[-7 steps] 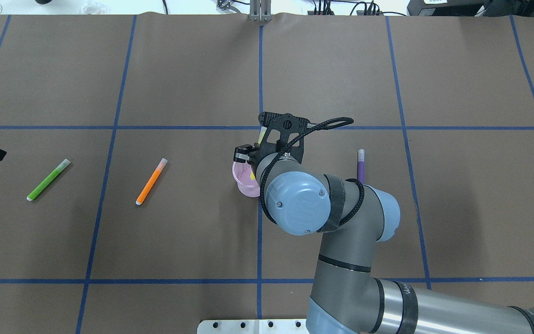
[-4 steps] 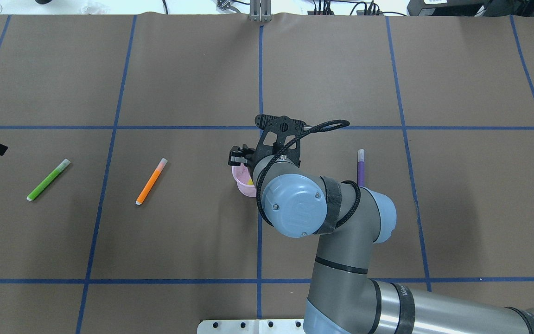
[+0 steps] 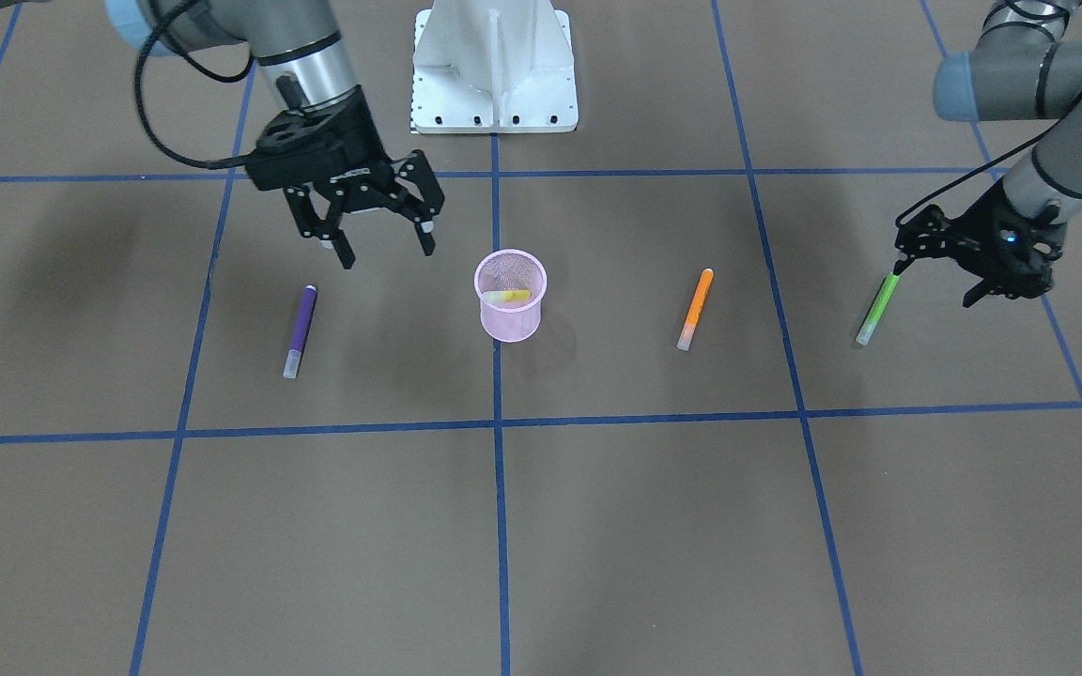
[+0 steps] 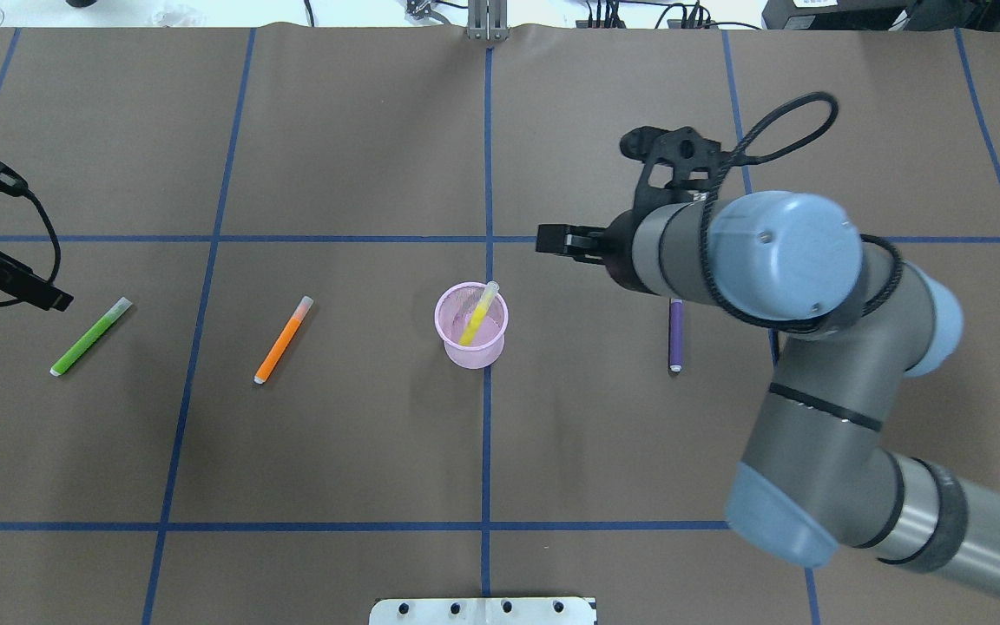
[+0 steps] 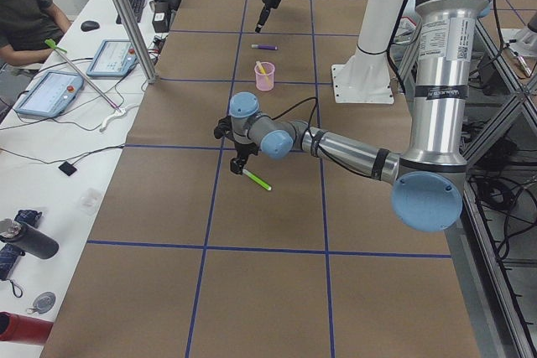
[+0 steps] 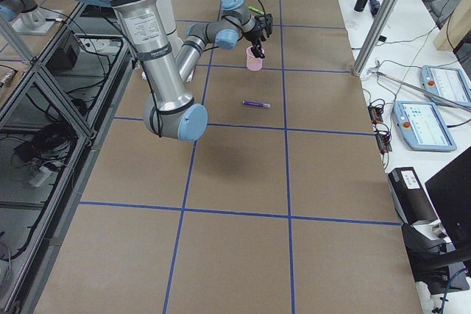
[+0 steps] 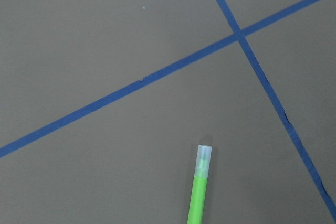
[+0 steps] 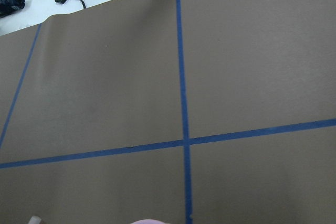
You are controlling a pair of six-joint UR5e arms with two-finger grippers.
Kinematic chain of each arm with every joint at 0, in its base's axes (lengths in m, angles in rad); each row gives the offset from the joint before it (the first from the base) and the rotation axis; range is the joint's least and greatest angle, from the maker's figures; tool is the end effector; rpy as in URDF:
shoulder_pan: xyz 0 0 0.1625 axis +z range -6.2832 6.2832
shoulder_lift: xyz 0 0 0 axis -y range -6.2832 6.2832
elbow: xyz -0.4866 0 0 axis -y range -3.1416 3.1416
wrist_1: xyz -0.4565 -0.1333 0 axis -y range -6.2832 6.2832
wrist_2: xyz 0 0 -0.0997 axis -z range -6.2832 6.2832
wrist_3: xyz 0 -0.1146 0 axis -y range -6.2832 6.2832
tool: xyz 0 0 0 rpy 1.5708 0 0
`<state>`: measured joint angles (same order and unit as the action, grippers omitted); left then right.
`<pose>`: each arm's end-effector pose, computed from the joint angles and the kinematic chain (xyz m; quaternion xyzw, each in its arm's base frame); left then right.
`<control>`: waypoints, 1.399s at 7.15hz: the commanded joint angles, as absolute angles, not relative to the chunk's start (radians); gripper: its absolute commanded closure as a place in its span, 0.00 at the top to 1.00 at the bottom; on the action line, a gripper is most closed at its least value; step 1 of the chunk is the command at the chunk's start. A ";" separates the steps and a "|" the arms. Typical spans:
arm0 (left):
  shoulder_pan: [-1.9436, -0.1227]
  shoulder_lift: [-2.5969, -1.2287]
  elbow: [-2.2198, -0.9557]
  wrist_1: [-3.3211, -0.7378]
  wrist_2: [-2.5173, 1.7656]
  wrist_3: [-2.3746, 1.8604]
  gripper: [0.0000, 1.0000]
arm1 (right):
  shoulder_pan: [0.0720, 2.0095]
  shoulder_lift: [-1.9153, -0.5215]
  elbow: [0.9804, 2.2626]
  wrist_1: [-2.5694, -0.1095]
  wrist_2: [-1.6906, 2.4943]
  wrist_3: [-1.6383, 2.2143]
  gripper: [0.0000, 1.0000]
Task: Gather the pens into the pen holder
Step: 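Open the right gripper to drop the yellow marker into the cup, then grasp the green marker with the left gripper while the right gripper nears the purple marker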
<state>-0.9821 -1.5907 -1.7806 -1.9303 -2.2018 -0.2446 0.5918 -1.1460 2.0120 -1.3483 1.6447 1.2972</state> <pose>0.2721 -0.5259 0.5666 0.1323 0.3832 0.2445 0.8808 -0.4647 -0.4628 0.2228 0.1883 -0.4830 0.1166 0.8472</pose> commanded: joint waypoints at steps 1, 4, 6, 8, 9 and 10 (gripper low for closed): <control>-0.885 -1.618 -1.760 -1.861 -2.166 -0.230 0.82 | 0.753 -1.277 2.046 -1.342 1.863 1.145 1.00; -0.867 -1.744 -1.750 -1.580 -2.145 -0.040 0.80 | 0.801 -1.338 2.033 -1.342 1.940 1.045 1.00; -0.865 -1.746 -1.706 -1.582 -2.128 0.015 0.88 | 0.810 -1.350 2.025 -1.344 1.953 1.042 1.00; -0.865 -1.755 -1.668 -1.586 -2.132 0.005 0.99 | 0.807 -1.342 2.002 -1.342 1.950 1.043 1.00; -0.865 -1.759 -1.663 -1.585 -2.132 -0.003 0.98 | 0.805 -1.341 1.997 -1.341 1.950 1.043 1.00; -0.864 -1.791 -1.617 -1.588 -2.132 -0.067 0.97 | 0.804 -1.339 1.990 -1.341 1.947 1.043 1.00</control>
<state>-0.8648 -1.7640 -1.6590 -1.5855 -2.1320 -0.0138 0.8055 -1.3415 1.9987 -1.3413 1.9491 1.0431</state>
